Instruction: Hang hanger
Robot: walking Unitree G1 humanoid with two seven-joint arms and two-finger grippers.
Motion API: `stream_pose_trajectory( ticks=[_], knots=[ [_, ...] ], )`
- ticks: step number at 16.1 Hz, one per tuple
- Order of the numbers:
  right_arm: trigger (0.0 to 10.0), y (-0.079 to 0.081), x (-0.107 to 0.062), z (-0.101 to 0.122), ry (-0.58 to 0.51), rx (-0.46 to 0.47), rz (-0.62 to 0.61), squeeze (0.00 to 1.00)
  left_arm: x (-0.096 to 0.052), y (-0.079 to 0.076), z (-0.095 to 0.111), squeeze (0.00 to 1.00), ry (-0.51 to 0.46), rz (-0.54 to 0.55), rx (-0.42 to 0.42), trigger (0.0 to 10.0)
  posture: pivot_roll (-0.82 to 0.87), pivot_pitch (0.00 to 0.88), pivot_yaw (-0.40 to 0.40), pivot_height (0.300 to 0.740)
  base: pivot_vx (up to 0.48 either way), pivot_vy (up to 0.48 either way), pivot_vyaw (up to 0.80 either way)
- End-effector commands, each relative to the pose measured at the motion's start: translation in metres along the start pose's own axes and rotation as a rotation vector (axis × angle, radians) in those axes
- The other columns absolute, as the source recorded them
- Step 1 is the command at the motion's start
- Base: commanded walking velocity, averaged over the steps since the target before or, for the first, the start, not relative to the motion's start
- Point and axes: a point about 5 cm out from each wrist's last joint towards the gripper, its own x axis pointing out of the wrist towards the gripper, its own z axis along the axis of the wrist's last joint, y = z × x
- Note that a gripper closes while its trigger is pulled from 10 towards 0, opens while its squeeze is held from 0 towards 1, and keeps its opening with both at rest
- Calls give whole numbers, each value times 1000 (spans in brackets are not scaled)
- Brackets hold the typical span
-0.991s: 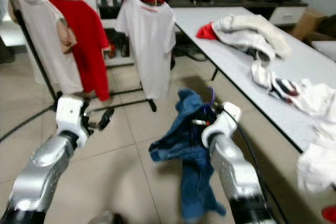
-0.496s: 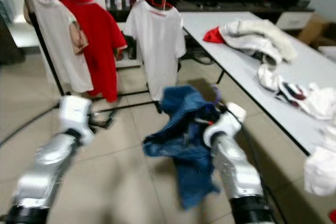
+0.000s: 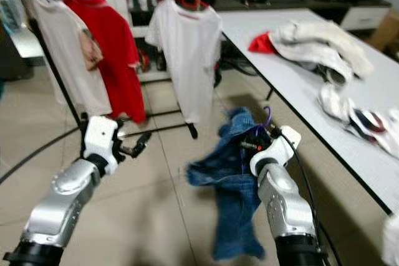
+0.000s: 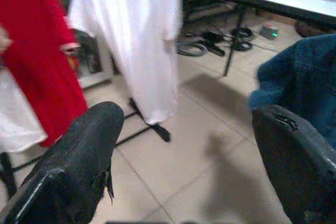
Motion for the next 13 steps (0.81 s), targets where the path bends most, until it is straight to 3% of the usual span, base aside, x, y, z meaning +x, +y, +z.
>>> stream_pose_trajectory(
  ticks=[1,8,9,13],
  knots=[
    [10000,8,2,10,-41,-5,26,0,0,5,3,0,-6,10,16,10000,-22,0,-62,740,356,0,0],
    [10000,8,10,20,-46,-77,66,0,0,6,1,0,-1,14,27,10000,-15,0,-73,740,355,0,0],
    [10000,9,11,24,-48,-114,78,0,0,7,2,0,-2,17,27,10000,-15,0,-72,740,356,0,800],
    [10000,8,19,36,-59,-122,97,0,1,8,4,0,-8,23,40,10000,-14,0,-75,740,356,0,800]
  ],
)
